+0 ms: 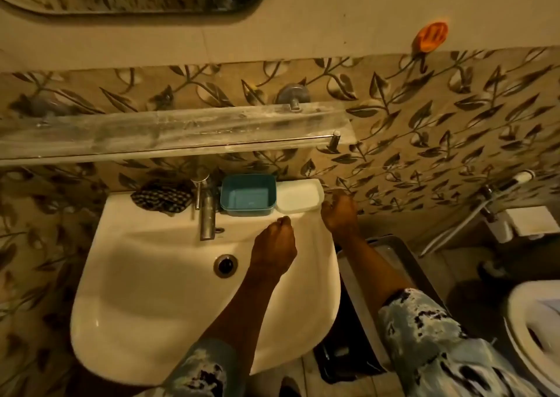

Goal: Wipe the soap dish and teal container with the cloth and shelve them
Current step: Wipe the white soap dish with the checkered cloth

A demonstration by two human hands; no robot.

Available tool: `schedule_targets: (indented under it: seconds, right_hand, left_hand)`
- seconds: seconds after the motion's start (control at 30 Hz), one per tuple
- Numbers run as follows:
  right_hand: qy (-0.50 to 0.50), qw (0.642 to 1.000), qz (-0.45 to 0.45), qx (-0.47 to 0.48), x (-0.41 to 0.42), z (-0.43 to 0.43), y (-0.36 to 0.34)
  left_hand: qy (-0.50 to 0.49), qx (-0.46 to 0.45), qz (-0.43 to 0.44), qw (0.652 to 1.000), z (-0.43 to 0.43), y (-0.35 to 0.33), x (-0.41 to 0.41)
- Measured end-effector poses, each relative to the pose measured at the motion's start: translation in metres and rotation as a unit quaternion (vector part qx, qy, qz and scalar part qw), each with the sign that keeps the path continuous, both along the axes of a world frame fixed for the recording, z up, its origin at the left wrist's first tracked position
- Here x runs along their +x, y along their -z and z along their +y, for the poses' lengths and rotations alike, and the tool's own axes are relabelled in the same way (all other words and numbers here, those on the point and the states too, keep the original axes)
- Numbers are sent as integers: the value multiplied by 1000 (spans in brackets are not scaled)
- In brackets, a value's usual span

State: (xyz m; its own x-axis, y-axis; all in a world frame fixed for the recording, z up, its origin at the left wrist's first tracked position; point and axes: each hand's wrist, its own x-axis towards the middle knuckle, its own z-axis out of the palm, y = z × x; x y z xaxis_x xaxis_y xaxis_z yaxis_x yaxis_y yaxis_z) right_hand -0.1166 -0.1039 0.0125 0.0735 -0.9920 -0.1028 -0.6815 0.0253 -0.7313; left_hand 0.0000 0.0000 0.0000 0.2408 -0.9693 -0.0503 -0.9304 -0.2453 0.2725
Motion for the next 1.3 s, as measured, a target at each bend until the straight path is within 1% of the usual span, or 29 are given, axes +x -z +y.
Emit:
schedule_targets:
  seconds: [0.13, 0.23, 0.33, 0.4, 0.53, 0.63, 0.73, 0.93, 1.03, 1.13, 1.3]
  right_hand:
    - [14, 999, -9, 45, 8, -17, 6]
    - [23, 998, -13, 59, 12, -24, 15]
    - [45, 996, -2, 76, 18, -30, 19]
    - [64, 994, 10, 88, 21, -34, 19]
    - [92, 991, 8, 96, 18, -35, 19]
    - [120, 985, -35, 117, 16, -32, 20]
    - [154, 972, -86, 157, 16, -24, 20]
    - [178, 945, -181, 204, 12, 3, 16]
    - [174, 932, -227, 223, 13, 22, 19]
    - [157, 921, -267, 236, 13, 45, 25]
    - [146, 881, -359, 271, 21, 85, 31]
  left_hand:
    - [-128, -9, 113, 985, -13, 4, 4]
    - [-177, -2, 171, 969, -14, 7, 6]
    - [-199, 1, 231, 953, -11, 12, 17]
    - [-193, 9, 269, 943, -10, 17, 23]
    - [-191, 52, 323, 926, -9, 19, 19]
    - [-183, 90, 354, 913, -7, 17, 17]
    - [-170, 125, 375, 903, 3, 16, 18]
    - [-177, 138, 382, 896, 38, 15, 41]
    - [-183, 157, 405, 882, 58, 12, 59]
    - [-194, 146, 460, 854, 76, 9, 75]
    - [-206, 118, 482, 843, 104, 5, 98]
